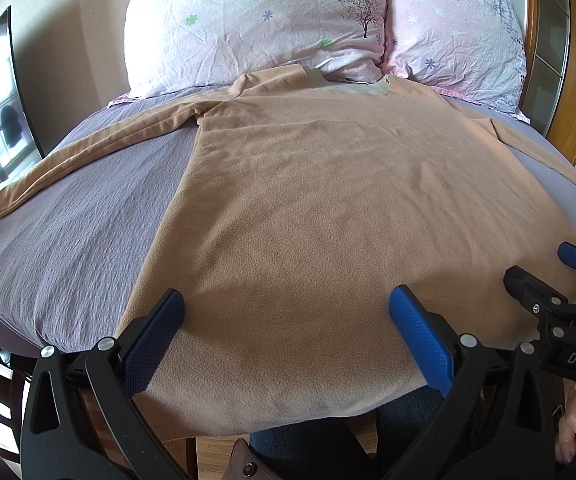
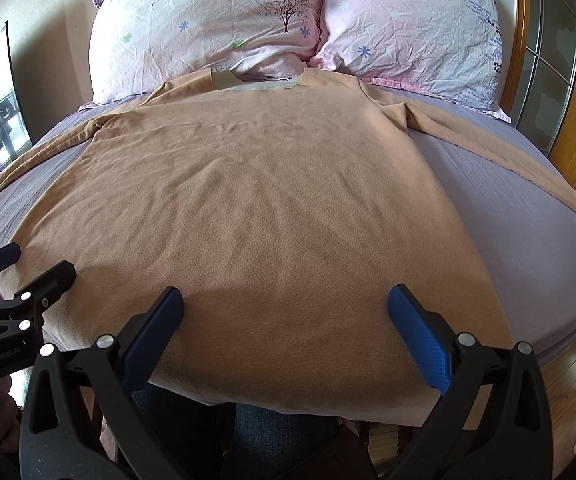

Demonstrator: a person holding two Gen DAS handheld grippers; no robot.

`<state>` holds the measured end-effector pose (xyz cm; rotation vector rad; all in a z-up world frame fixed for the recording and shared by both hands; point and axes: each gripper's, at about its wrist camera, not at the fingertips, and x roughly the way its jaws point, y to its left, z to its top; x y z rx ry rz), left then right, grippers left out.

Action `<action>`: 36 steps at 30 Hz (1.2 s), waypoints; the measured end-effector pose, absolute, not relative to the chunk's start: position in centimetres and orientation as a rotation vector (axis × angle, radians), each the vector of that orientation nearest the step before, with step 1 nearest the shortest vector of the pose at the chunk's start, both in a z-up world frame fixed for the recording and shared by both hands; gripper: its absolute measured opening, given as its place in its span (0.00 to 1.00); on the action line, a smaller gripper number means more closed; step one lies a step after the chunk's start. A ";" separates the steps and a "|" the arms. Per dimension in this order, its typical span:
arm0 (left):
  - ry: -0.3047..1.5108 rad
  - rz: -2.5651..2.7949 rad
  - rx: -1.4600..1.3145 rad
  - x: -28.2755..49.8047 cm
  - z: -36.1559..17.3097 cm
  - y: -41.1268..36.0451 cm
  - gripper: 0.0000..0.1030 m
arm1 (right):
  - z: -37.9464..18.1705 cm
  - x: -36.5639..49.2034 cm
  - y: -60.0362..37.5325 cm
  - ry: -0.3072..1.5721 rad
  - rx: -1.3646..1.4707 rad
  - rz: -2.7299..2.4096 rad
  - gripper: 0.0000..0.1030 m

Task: Fold small clothes

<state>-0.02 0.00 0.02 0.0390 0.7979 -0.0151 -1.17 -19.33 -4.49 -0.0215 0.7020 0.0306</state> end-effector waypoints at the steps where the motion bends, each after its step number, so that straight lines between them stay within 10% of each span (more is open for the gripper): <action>1: 0.798 -0.015 0.039 0.0 0.0 0.0 0.99 | -4.5 -1.2 -19.3 0.702 -0.022 0.031 0.98; 14: 0.813 -0.053 0.049 0.2 0.6 0.3 0.99 | -0.6 0.9 -29.6 0.607 0.324 0.093 0.98; 21: 0.760 -0.221 -0.202 1.7 2.2 4.5 0.99 | 1.5 3.0 -52.3 0.560 0.885 -0.291 0.41; 36: 0.622 -0.099 -0.433 5.5 4.3 14.8 0.99 | -3.5 6.0 -64.8 0.441 1.339 -0.480 0.17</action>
